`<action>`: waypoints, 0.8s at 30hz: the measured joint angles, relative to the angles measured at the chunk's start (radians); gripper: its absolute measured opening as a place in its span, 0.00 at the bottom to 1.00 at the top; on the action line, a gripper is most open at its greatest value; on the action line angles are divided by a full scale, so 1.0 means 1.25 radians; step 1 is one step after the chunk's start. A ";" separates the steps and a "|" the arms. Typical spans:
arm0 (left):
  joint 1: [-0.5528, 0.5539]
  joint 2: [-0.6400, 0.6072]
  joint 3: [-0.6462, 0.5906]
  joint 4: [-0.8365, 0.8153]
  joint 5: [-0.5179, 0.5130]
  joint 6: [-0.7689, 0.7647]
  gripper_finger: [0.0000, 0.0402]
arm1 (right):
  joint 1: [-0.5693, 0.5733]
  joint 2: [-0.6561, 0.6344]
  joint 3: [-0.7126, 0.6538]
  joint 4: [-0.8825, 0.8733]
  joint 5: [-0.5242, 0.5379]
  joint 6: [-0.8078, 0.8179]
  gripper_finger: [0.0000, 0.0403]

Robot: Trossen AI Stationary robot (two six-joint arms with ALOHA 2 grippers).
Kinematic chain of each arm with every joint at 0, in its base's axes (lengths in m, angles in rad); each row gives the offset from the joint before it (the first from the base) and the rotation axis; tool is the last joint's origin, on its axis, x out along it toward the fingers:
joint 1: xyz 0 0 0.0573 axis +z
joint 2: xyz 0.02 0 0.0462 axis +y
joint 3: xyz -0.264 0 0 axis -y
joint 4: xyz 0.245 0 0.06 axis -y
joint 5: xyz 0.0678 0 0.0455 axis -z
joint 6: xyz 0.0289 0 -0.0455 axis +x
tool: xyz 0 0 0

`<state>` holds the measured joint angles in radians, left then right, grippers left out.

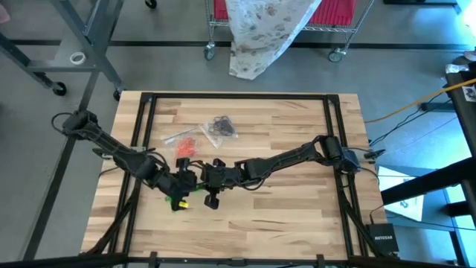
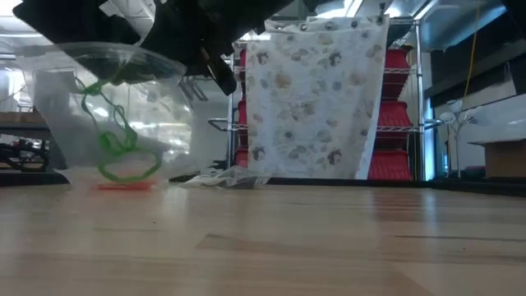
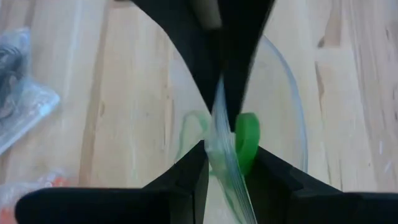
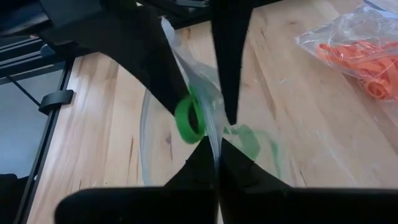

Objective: Sort rubber bands
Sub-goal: Put the green rubber band into the transparent zip bag

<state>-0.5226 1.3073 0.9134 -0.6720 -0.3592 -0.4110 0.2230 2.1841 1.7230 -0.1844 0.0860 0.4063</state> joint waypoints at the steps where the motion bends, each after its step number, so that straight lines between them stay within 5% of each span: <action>1: 0.002 -0.001 0.001 0.001 0.000 0.000 0.22 | 0.000 0.000 0.000 0.000 0.000 0.000 0.00; 12: 0.006 -0.040 0.091 -0.043 -0.003 0.030 0.22 | 0.000 0.000 0.000 0.001 0.000 0.000 0.00; 24: 0.006 -0.025 0.046 -0.026 -0.011 -0.003 0.22 | 0.000 0.000 0.000 0.001 0.000 0.000 0.00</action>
<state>-0.5152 1.2756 0.9714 -0.7048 -0.3728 -0.4144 0.2235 2.1841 1.7229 -0.1829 0.0858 0.4065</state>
